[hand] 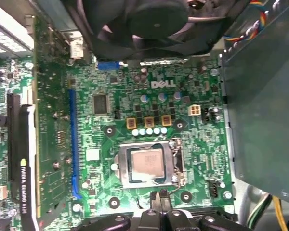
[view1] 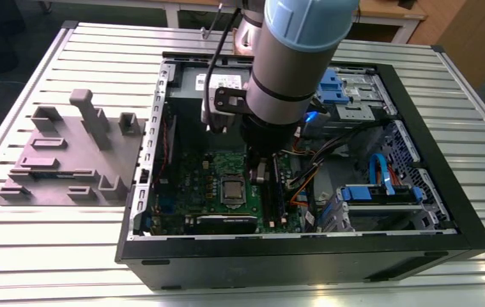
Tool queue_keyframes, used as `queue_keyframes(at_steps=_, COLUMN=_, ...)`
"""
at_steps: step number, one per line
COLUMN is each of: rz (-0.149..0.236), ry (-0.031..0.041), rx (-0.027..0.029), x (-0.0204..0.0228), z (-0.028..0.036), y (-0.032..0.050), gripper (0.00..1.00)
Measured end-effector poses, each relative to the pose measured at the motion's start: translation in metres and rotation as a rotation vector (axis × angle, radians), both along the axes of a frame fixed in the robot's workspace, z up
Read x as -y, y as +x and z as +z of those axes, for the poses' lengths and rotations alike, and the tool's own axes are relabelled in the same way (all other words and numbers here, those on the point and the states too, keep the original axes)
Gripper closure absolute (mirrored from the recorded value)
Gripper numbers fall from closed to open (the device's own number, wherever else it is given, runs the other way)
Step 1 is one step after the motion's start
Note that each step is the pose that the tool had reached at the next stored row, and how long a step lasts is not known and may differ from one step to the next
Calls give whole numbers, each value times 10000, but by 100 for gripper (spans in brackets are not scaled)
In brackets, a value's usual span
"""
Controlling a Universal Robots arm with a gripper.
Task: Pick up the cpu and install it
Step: 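Install the first cpu locking lever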
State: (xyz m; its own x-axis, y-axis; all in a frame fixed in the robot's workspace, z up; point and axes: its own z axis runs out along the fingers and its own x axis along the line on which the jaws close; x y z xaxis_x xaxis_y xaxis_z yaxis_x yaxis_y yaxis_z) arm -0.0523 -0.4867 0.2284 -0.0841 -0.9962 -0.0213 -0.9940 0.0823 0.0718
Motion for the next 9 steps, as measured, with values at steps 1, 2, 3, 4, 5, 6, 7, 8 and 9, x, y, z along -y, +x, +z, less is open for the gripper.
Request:
queue_keyframes(at_steps=1, rz=10, ry=-18, rx=1, x=10, z=-2, y=0, gripper=89)
queue_keyframes(at_steps=2, rz=17, ry=-38, rx=2, x=20, z=-4, y=0, gripper=89)
queue_keyframes(at_steps=3, rz=22, ry=-53, rx=3, x=25, z=-9, y=-1, gripper=89)
queue_keyframes(at_steps=4, rz=28, ry=-67, rx=4, x=27, z=-17, y=0, gripper=89)
queue_keyframes(at_steps=5, rz=36, ry=-83, rx=3, x=31, z=-23, y=0, gripper=89)
queue_keyframes(at_steps=6, rz=44, ry=-97, rx=3, x=35, z=-30, y=0, gripper=89)
queue_keyframes(at_steps=7, rz=54, ry=-115, rx=4, x=37, z=-37, y=0, gripper=89)
queue_keyframes(at_steps=8, rz=63, ry=-138, rx=3, x=40, z=-43, y=0, gripper=89)
queue_keyframes(at_steps=9, rz=74, ry=-165, rx=3, x=42, z=-50, y=0, gripper=89)
